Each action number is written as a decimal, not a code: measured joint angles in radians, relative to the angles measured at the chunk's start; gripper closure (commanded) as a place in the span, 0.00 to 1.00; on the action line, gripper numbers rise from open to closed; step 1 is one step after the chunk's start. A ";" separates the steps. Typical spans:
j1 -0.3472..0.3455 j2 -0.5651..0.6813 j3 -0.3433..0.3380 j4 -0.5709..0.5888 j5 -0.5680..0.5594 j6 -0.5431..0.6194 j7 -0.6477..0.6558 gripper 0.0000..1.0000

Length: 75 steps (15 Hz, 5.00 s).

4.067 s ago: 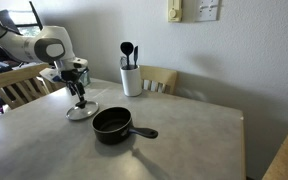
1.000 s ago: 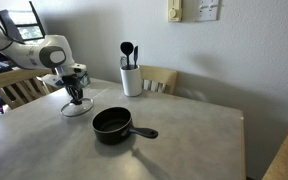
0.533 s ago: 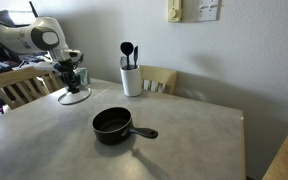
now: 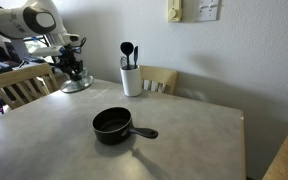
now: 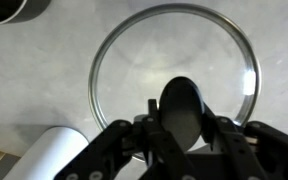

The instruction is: Put the glass lid on top of the black pot

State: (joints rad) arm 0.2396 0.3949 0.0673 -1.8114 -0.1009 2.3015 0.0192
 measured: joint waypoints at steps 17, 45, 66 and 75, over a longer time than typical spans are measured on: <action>-0.354 -0.157 -0.036 -0.334 0.022 0.067 -0.760 0.85; -0.421 -0.144 -0.050 -0.452 0.304 0.331 -1.096 0.85; -0.420 -0.096 -0.047 -0.404 0.257 0.330 -1.096 0.85; -0.418 -0.078 -0.040 -0.392 0.246 0.323 -1.091 0.14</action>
State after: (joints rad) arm -0.1785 0.3170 0.0275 -2.2039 0.1451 2.6247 -1.0720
